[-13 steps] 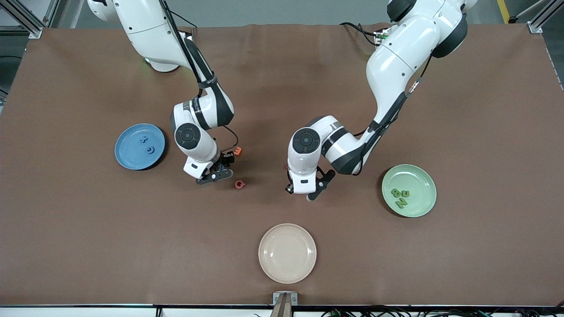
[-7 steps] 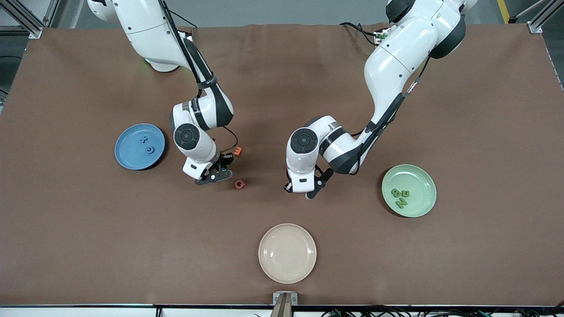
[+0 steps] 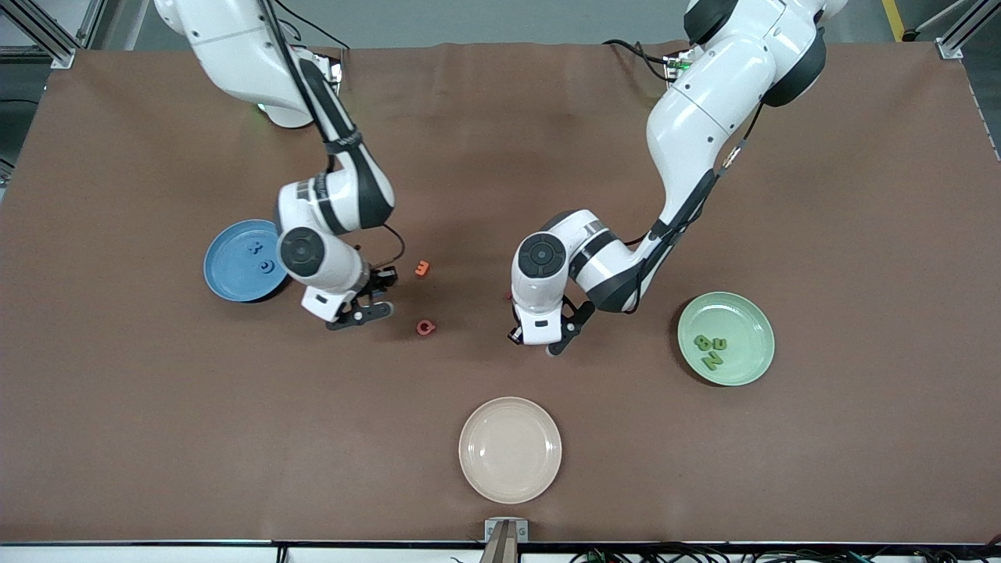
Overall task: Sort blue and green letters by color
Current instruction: 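Place the blue m on the blue plate while the left gripper places green b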
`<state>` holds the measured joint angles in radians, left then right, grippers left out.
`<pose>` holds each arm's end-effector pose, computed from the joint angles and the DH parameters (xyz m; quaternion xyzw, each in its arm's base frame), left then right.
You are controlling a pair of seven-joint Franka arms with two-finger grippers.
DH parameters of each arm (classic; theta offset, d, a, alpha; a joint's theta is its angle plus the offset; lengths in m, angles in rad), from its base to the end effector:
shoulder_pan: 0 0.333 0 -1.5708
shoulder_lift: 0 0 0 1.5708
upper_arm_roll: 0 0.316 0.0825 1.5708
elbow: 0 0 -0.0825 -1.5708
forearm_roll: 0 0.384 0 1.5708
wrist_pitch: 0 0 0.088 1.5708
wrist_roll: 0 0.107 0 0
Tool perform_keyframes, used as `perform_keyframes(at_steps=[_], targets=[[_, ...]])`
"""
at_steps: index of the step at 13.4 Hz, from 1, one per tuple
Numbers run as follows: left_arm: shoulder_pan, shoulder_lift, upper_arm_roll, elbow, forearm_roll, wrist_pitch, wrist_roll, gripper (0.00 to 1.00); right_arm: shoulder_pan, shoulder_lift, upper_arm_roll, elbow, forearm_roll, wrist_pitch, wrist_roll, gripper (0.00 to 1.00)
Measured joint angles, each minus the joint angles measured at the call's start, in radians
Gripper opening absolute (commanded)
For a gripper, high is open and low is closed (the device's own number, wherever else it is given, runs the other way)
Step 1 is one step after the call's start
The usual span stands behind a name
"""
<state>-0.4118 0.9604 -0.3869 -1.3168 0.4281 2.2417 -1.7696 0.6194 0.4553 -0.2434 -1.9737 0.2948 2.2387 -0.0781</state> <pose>0.5745 -0.4739 0.1828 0.9072 0.4199 0.0182 0.0157 0.5489 0.2294 0.2297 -0.9863 -0.1319 0.0904 0.0404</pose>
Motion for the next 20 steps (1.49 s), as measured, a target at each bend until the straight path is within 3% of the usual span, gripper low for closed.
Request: perform_keyframes(at_steps=[3,6,11,15,18,20], targets=[[0.000,0.008,0.000,0.000,0.000,0.000,0.000,0.37,-0.060,-0.128,-0.071,-0.076,-0.004,-0.054,-0.167,0.05],[0.000,0.010,0.000,0.000,0.000,0.000,0.000,0.02,-0.070,-0.215,-0.183,-0.190,-0.036,-0.052,-0.311,0.05],[0.006,-0.004,0.000,0.016,0.000,-0.001,0.000,0.00,-0.077,-0.234,-0.320,-0.288,-0.045,-0.028,-0.510,0.05],[0.082,-0.112,-0.001,0.011,0.000,-0.151,0.055,0.00,-0.159,-0.217,-0.342,-0.313,-0.046,0.081,-0.687,0.07],[0.202,-0.198,-0.004,-0.094,0.001,-0.195,0.213,0.00,-0.195,-0.170,-0.343,-0.324,-0.046,0.117,-0.727,0.07],[0.311,-0.245,-0.004,-0.196,0.001,-0.194,0.368,0.01,-0.201,-0.143,-0.342,-0.325,-0.046,0.126,-0.729,0.16]])
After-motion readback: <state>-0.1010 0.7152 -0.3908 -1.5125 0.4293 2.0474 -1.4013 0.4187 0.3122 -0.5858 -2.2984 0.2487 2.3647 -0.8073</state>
